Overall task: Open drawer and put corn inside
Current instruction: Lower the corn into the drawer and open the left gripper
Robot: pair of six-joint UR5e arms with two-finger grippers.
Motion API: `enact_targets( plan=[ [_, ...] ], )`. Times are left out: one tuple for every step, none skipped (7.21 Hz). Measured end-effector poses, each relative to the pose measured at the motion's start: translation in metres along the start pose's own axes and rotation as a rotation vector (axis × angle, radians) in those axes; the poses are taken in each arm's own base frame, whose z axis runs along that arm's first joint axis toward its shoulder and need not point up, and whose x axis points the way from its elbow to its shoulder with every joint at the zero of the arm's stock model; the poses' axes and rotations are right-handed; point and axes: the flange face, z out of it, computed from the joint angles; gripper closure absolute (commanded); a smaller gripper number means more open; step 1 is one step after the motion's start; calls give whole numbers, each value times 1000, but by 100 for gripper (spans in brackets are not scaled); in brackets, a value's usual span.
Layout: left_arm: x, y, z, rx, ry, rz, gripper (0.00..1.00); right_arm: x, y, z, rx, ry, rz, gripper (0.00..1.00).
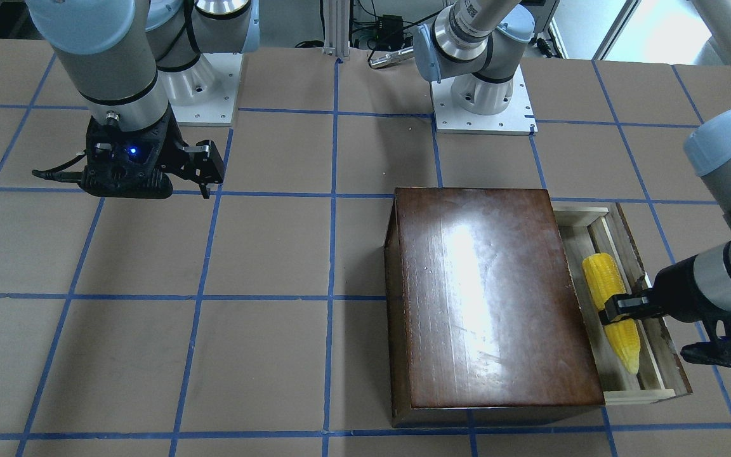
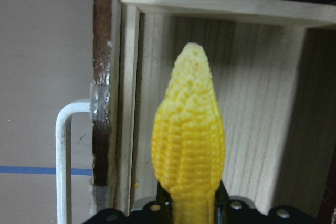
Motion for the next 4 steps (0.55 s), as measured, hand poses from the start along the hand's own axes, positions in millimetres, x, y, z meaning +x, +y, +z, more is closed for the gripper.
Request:
enact_targets(
  plan=[
    [1, -1, 3, -1, -2, 20, 65, 0, 0, 0, 0, 0, 0, 0],
    [0, -3, 5, 4, -7, 49, 47, 0, 0, 0, 0, 0, 0, 0],
    [-2, -5, 8, 8, -9, 68, 21, 0, 0, 0, 1, 0, 0, 0],
    [-4, -7, 10, 9, -7, 72, 2, 0, 0, 0, 0, 0, 0, 0]
  ],
)
